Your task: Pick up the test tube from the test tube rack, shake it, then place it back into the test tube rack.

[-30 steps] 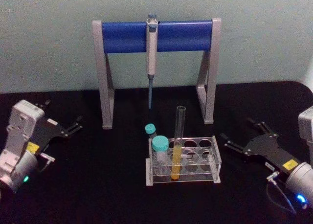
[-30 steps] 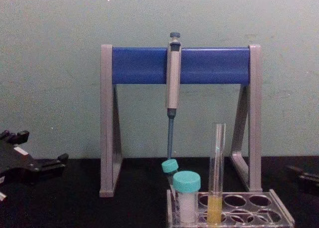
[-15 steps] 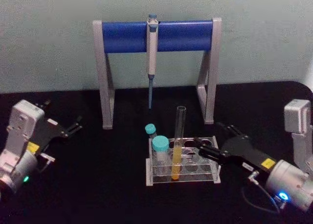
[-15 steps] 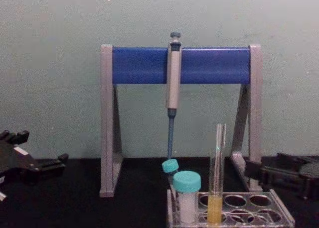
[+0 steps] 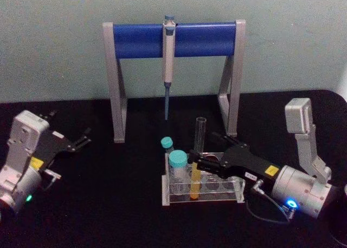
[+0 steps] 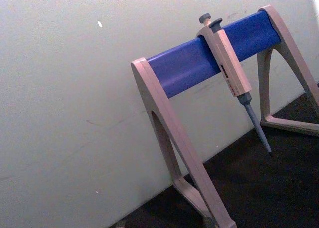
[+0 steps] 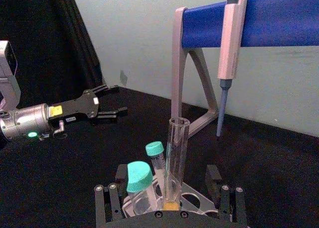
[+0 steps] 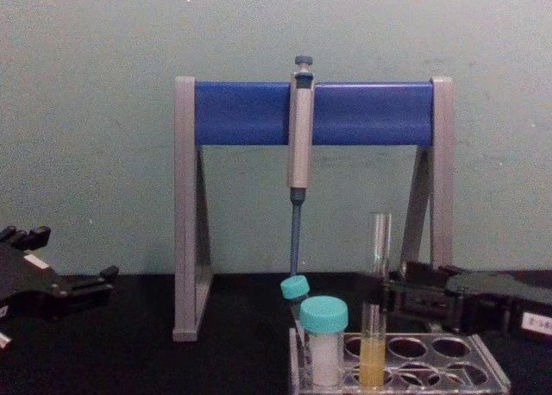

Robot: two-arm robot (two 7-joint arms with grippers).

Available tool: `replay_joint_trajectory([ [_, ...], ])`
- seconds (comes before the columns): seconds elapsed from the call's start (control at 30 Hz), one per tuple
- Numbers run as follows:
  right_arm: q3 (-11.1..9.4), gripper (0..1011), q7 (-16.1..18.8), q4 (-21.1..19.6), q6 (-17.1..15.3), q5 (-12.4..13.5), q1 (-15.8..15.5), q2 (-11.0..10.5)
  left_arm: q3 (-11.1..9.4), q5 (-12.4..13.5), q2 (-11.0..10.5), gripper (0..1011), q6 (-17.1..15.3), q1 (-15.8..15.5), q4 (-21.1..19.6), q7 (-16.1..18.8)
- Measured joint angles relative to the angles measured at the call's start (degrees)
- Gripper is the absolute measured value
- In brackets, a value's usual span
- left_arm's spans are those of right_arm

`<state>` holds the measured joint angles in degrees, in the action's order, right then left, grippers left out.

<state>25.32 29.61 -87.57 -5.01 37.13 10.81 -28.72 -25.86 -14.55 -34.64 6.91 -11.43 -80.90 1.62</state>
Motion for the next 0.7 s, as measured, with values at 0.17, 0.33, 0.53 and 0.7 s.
replay_joint_trajectory([
  [0.17, 0.96, 1000, 0.50, 2.03, -0.26, 0.03, 1.87, 0.93, 0.00, 0.00, 0.00, 1001, 0.00, 0.00, 0.00, 0.00],
  [0.33, 1.56, 1000, 0.73, 4.16, -0.31, 0.34, 3.48, 1.90, 0.00, 0.00, 0.00, 1001, 0.00, 0.00, 0.00, 0.00],
  [0.53, 2.09, 1000, 1.12, 5.81, -0.20, 0.68, 4.71, 2.73, 0.00, 0.00, 0.00, 1001, 0.00, 0.00, 0.00, 0.00],
  [0.7, 2.54, 1000, 1.24, 6.75, -0.11, 0.70, 5.31, 3.15, 0.00, 0.00, 0.00, 1001, 0.00, 0.00, 0.00, 0.00],
])
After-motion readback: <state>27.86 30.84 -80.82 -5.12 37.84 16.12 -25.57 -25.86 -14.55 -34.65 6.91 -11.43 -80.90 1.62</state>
